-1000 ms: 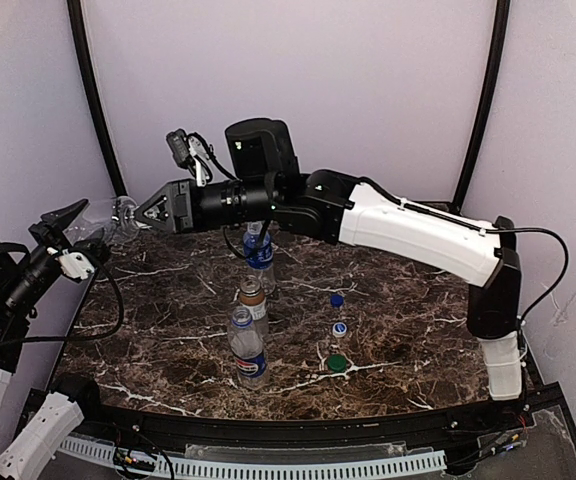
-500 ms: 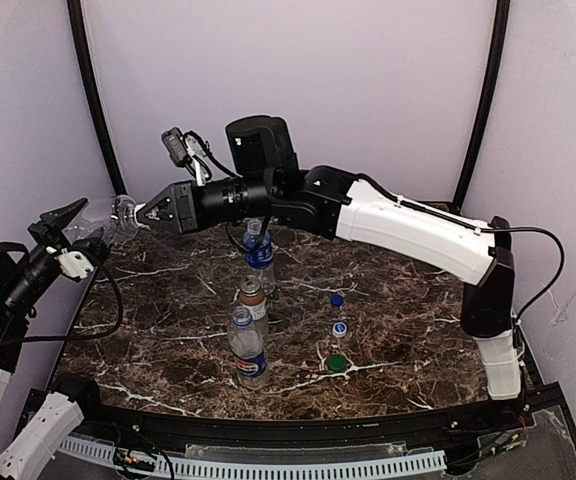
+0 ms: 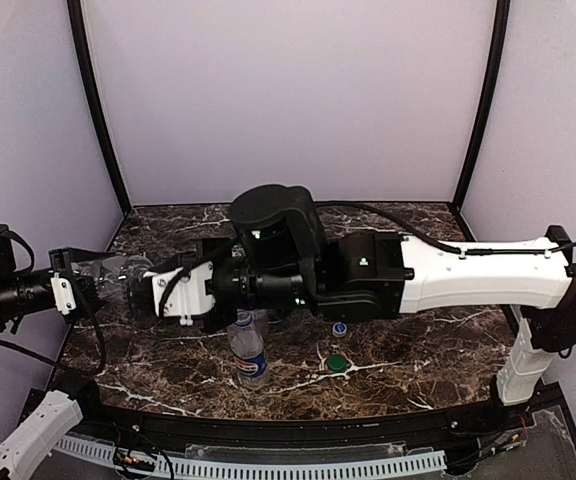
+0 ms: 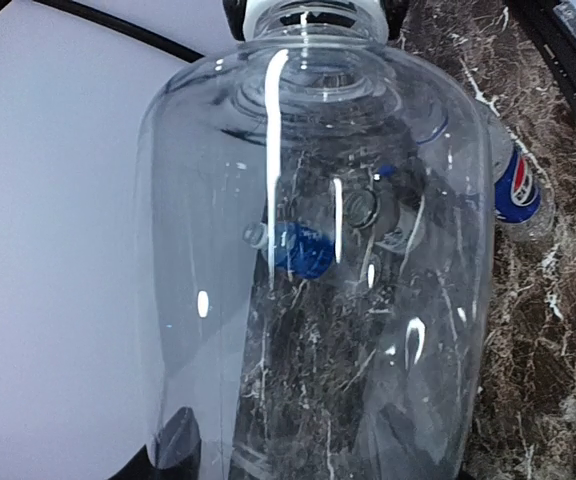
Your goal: Unscrew the bottle caps
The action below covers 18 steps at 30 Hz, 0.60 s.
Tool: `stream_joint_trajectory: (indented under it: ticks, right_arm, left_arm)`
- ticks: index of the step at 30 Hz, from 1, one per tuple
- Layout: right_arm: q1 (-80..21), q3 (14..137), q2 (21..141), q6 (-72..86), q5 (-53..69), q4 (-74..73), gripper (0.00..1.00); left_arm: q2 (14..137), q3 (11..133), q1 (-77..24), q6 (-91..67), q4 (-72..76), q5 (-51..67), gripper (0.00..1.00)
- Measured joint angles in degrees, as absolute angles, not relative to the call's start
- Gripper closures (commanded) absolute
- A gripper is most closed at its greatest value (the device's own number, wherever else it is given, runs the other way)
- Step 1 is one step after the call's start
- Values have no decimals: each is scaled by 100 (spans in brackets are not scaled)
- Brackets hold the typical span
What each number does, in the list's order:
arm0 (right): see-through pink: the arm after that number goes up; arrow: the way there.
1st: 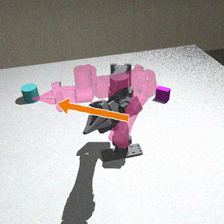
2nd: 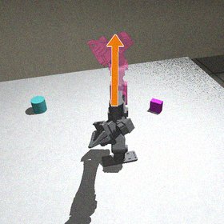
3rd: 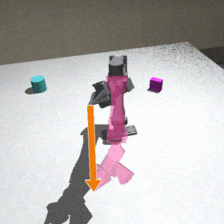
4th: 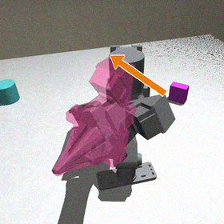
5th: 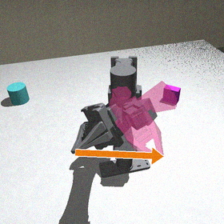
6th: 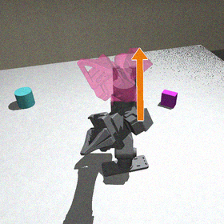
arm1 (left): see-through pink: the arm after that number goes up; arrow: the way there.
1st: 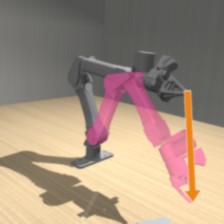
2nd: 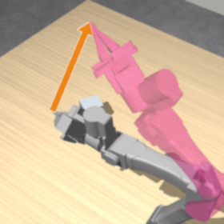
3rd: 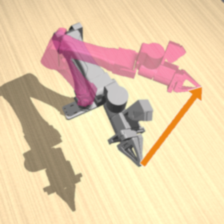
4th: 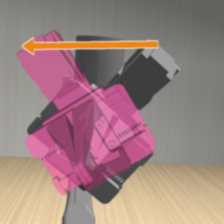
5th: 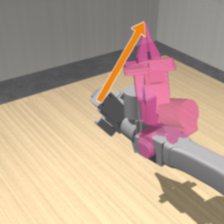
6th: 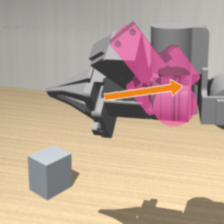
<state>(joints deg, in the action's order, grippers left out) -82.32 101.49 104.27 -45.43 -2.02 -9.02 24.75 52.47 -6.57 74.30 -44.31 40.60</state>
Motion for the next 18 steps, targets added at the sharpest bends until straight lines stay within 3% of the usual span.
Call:
stream_joint_trajectory:
  ticks: [8,14,15,18]
  right_arm:
    - [-8742,8368,10210,-9258,-1343,1286,100]
    - [-8774,8230,10372,-10698,-1686,1911,100]
    - [-8774,8230,10396,-10809,-1723,1981,93]
    - [-8774,8226,10462,-11017,-1865,2165,34]
  left_arm:
    - [2685,5256,-674,8044,-5511,4235,63]
    - [2689,5323,-631,8119,-5581,4038,63]
    - [2689,5332,-626,8114,-5575,4012,63]
    - [2689,5341,-615,8077,-5531,3927,63]
